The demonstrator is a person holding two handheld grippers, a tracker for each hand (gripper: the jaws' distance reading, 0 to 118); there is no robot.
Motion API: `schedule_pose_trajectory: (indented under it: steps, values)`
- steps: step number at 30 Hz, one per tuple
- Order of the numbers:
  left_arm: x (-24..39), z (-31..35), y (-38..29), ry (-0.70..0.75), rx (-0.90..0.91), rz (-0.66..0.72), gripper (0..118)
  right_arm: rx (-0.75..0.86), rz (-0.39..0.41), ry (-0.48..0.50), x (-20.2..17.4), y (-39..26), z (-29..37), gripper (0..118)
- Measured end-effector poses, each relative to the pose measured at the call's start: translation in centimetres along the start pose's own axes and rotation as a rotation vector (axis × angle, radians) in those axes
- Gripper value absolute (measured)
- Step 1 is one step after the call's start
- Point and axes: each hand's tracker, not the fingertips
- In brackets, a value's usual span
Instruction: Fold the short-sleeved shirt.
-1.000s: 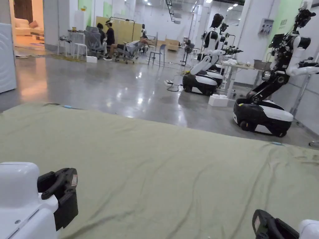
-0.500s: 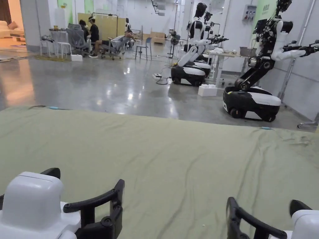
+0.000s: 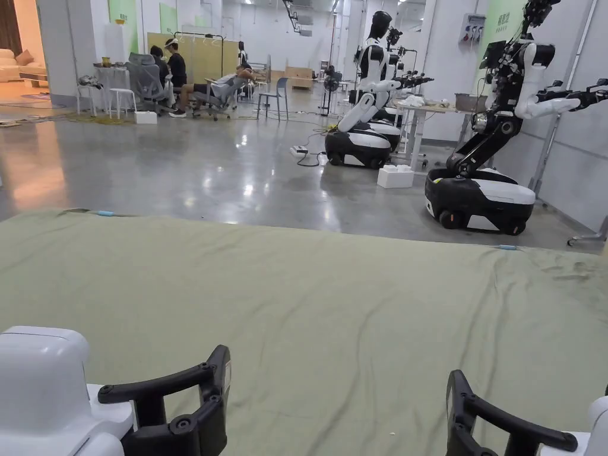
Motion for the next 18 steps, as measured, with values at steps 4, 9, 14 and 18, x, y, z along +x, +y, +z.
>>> schedule_pose_trajectory:
  steps: [4, 9, 14, 18]
  values:
    - [0.1, 0.2, 0.7, -0.022, -0.046, 0.051, 118, -0.015, 0.019, -0.005, -0.2, 0.2, -0.2, 118]
    - [0.7, 0.3, 1.6, 0.042, -0.106, 0.011, 118, -0.034, 0.039, -0.001, -0.4, 0.0, -0.2, 118]
    - [-0.6, 0.2, 1.6, -0.089, -0.132, 0.142, 118, -0.036, 0.008, 0.023, -0.5, 0.2, -0.1, 118]
    - [-0.5, 0.5, 1.8, -0.026, -0.095, 0.123, 118, -0.033, 0.012, 0.029, -0.7, 0.6, 0.1, 118]
